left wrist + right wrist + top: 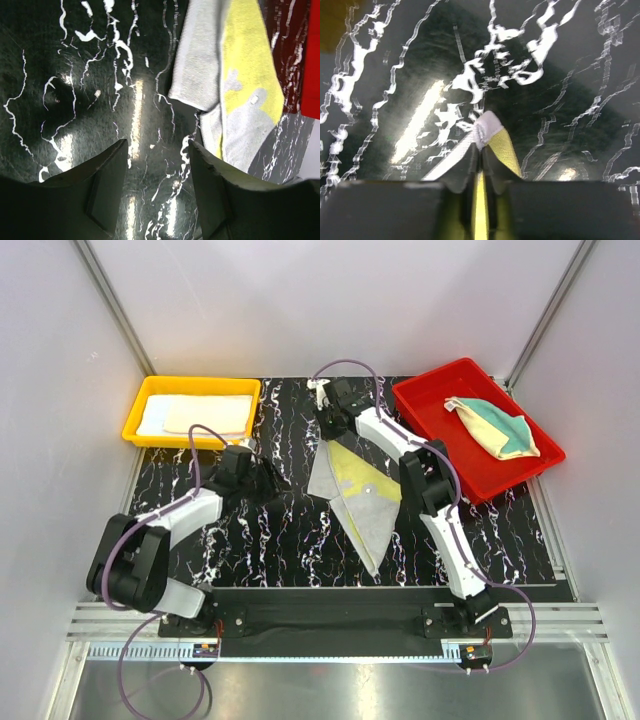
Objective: Fold and stack the towels
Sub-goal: Flatten out the crumpled towel
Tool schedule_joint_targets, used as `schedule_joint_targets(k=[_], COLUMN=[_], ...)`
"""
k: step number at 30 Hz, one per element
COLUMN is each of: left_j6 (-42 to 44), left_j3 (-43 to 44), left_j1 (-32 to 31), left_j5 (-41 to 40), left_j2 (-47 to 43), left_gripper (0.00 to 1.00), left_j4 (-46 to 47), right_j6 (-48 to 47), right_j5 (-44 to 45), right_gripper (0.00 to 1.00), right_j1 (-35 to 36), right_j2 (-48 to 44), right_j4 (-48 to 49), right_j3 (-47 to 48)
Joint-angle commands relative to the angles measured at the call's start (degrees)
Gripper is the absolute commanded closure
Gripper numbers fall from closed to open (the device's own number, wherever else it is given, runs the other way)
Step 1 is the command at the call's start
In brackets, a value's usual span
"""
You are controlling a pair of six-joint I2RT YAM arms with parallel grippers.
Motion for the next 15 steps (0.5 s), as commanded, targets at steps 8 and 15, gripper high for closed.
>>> schedule_joint_targets(k=[8,15], left_j6=[-0.9,-2.2], left_j3=[9.2,13.8], left_j1=[-3.8,-7.8], left_j5=[-4.4,-6.0], left_j2=[15.8,22.5], left_gripper=[0.50,0.51], left_j4=[6.0,5.1], right_j6=[1.0,4.1], right_j5=[-0.4,-4.5], right_gripper=[1.00,1.00], right_j1=[-1.6,-2.7], right_j2=[-10.5,-14.8], right_j4=[4.8,8.1], right_j3=[-12.0,-19.1])
